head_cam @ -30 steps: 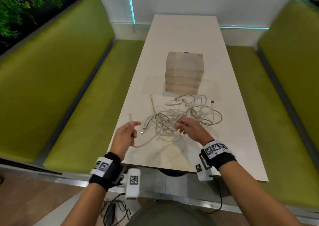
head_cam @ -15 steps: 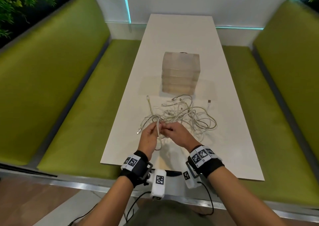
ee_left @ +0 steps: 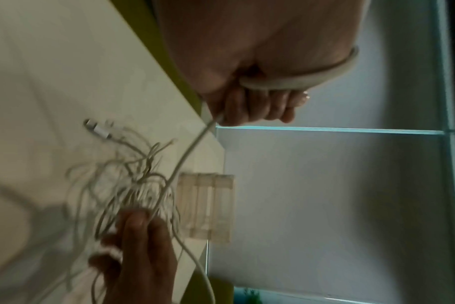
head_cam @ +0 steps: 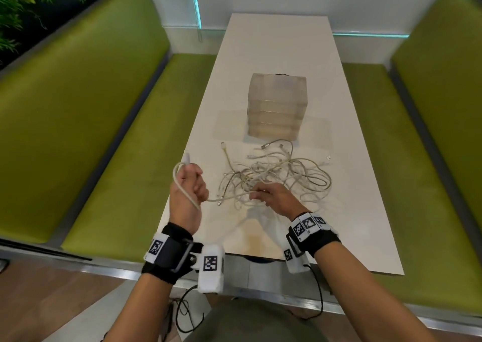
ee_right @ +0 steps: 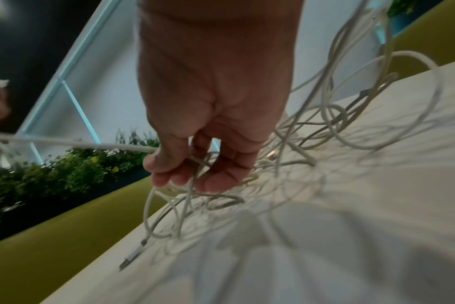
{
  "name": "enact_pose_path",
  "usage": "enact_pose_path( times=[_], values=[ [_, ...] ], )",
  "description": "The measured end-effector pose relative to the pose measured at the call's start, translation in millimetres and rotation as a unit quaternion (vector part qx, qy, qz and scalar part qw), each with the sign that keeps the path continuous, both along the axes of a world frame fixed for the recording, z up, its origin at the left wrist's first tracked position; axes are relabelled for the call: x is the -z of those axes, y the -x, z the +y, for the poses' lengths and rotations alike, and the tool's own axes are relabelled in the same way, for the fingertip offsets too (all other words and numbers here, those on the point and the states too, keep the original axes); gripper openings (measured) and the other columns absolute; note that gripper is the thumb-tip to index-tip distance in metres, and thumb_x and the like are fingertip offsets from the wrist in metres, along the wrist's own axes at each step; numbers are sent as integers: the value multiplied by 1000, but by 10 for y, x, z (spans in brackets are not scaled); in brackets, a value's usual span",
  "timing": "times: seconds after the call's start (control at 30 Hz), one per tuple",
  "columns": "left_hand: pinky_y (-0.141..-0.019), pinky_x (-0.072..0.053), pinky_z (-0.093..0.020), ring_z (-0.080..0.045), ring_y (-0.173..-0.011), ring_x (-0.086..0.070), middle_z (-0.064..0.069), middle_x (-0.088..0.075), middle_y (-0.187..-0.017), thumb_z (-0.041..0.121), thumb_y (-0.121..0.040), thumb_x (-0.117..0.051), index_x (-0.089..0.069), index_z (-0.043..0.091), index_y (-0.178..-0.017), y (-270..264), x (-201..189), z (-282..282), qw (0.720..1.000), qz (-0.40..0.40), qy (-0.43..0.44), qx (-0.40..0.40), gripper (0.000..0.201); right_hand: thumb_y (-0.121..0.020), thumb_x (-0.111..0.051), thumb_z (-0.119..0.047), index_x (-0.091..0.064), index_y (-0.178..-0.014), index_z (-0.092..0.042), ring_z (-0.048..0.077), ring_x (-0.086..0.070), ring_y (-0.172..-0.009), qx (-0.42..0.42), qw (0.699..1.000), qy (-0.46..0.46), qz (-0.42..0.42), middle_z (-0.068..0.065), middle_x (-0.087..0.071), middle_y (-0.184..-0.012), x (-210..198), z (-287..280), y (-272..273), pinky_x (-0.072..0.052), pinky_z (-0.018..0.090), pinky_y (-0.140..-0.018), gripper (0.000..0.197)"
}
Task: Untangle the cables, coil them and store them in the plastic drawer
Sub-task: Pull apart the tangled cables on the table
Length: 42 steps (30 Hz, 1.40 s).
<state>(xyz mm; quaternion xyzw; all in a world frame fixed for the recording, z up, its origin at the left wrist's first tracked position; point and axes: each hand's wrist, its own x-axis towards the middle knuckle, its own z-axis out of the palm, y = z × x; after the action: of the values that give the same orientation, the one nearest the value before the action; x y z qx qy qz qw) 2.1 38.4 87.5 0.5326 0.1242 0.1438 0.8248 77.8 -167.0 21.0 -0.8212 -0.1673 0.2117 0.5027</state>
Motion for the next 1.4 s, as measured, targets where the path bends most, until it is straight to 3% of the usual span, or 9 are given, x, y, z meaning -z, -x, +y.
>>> enact_pose_path(
  times=[0.1, 0.23, 0.33, 0.5, 0.8, 1.0, 1.1, 1.27, 1.4],
  values=[
    [-47, -29, -17, -2, -49, -37, 7, -38, -61, 14, -102, -40, -56, 12, -82, -11, 88, 86, 975, 52, -211, 37, 25, -90, -63, -20, -72, -84, -16, 5, -52, -70, -9, 999, 22, -36, 2, -62, -82, -30, -26, -92, -39, 23, -65, 11],
    [-66, -45, -18, -5, -78, -61, 6, -67, -87, 35, -86, -67, -64, 16, -93, -56, 389, -114, 886, 149, -407, 164, 20, -91, -61, -15, -67, -77, -22, -6, -49, -57, -63, 996, 7, -60, -12, -54, -64, -218, 162, -40, -36, 11, -57, 17],
    [-75, -49, -21, -8, -83, -64, 7, -71, -86, 36, -83, -70, -68, 17, -95, -64, 516, -242, 911, 126, -359, 160, 22, -91, -57, -9, -63, -71, -22, -3, -46, -53, -80, 995, -10, -50, -12, -50, -59, -228, 251, 11, -35, 15, -57, 24],
    [-57, -36, -9, 5, -55, -48, 20, -56, -51, 12, -86, -69, -59, 25, -62, -87, 465, -332, 921, 115, -347, 137, 30, -92, -56, -15, -63, -76, -4, 12, -47, -60, -69, 998, -1, -11, -4, -52, -63, -190, 173, 16, -41, 31, -64, 21],
    [-68, -41, -28, -11, -67, -50, 4, -57, -64, 28, -90, -63, -62, 10, -68, 37, 59, -212, 948, 63, -291, 110, 29, -90, -62, -23, -66, -92, -3, 14, -49, -76, -60, 992, 107, -7, 1, -55, -84, -127, 21, -131, -40, 28, -70, 20],
    [-49, -34, -8, 2, -44, -43, 15, -48, -44, 11, -95, -53, -58, -1, -70, 147, -217, -220, 977, 39, -210, 21, 28, -89, -63, -18, -74, -97, -11, 11, -57, -81, -6, 999, 30, -18, 1, -67, -89, -97, 52, -201, -40, 18, -71, 15],
    [-57, -40, -7, 8, -54, -54, 10, -65, -69, 12, -94, -55, -66, 1, -84, 48, -30, -262, 968, 58, -238, 45, 19, -91, -62, -14, -73, -102, -5, 4, -58, -79, -33, 998, 38, -32, -1, -66, -93, -134, 109, -135, -40, 4, -70, 18],
    [-75, -53, -21, -12, -84, -67, -2, -72, -94, 18, -91, -64, -72, 16, -95, -195, 324, -469, 939, 122, -310, 89, 9, -90, -61, -11, -71, -106, -4, 17, -62, -88, -65, 997, 41, -15, 12, -71, -104, -138, 179, -26, -46, 19, -83, 20],
    [-73, -55, -43, -19, -72, -62, -12, -70, -77, 21, -91, -64, -71, 17, -78, -259, 326, -627, 924, 129, -344, 109, 15, -87, -51, 4, -69, -103, -1, 15, -59, -84, -89, 990, 95, -54, 8, -69, -96, -141, 170, 34, -45, 17, -75, 25]
  ],
)
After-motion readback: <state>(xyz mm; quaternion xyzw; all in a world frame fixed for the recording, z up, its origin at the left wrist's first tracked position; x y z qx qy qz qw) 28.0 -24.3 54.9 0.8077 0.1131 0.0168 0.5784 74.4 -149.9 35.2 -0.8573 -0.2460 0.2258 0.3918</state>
